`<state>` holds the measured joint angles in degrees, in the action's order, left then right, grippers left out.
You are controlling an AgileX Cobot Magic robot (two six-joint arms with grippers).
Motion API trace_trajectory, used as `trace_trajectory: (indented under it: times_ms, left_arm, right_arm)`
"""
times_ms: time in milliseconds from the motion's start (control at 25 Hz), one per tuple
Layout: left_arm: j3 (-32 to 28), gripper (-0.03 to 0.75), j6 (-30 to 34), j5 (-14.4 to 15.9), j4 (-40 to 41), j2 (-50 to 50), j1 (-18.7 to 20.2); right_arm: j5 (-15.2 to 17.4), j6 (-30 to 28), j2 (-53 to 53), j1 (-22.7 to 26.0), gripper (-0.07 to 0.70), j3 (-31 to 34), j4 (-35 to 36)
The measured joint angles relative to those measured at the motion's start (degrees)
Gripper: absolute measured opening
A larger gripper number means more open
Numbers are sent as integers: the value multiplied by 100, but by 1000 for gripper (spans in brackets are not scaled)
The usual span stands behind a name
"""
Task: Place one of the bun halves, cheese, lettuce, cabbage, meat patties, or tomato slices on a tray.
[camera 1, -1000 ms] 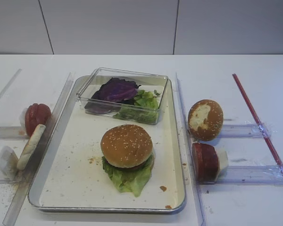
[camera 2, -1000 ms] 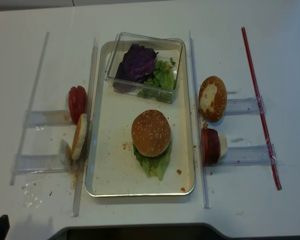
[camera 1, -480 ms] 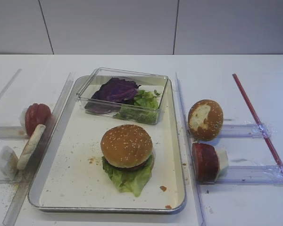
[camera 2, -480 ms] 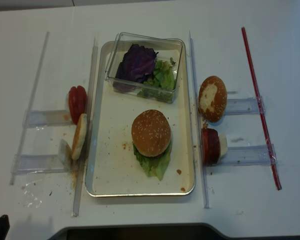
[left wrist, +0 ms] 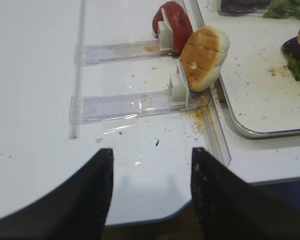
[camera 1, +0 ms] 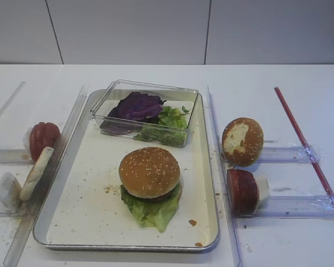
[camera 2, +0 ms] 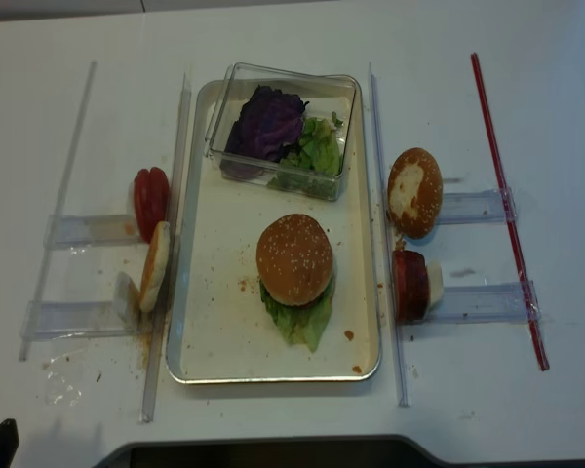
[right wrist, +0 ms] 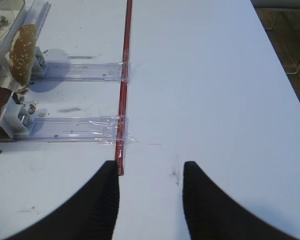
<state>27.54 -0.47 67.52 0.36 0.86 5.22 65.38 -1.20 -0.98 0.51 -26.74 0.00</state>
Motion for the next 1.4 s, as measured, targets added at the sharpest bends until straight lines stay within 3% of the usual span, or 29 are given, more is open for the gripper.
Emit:
trace_trajectory:
  times_ms: [1400]
  left_arm:
    - [0,341,0,0,0,0,0]
  right_arm:
    - [0,-10,0,0,330,0,0]
